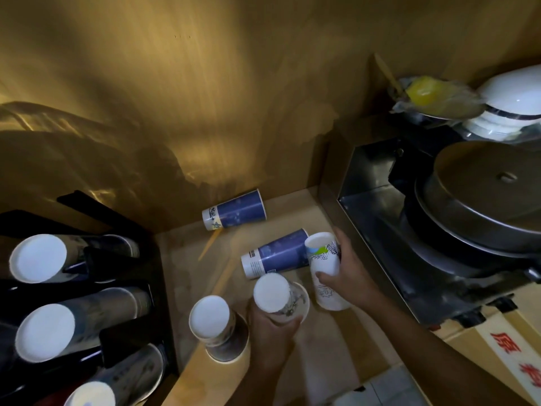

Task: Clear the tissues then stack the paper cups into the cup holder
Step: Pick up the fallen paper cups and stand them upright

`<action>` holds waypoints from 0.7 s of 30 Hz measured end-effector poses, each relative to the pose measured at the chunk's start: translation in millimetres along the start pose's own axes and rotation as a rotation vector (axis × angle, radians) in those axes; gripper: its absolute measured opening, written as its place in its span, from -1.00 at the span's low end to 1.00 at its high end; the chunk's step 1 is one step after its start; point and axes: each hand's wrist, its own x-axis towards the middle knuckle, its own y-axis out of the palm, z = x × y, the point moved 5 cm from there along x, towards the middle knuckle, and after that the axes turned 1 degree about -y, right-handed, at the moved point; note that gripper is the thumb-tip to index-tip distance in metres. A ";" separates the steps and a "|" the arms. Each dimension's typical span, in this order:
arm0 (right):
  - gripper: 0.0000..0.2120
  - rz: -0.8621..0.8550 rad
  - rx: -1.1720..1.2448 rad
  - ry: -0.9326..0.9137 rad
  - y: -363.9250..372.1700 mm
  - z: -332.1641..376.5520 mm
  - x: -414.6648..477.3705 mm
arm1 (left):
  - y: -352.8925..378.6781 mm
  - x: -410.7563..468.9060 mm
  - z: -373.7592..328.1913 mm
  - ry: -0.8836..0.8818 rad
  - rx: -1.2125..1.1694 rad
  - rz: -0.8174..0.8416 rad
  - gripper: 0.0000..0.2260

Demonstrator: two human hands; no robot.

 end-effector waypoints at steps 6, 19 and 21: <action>-0.11 -0.096 0.107 -0.120 -16.9 21.7 -9.0 | 12.3 8.2 30.9 0.025 0.142 0.007 -0.51; -0.25 -0.270 0.226 -0.413 -39.6 67.4 -43.2 | 14.4 19.2 20.9 0.078 0.152 0.062 -0.39; -0.23 -0.227 0.156 -0.390 -31.1 65.4 -47.0 | 14.8 18.3 22.7 0.087 0.168 0.070 -0.33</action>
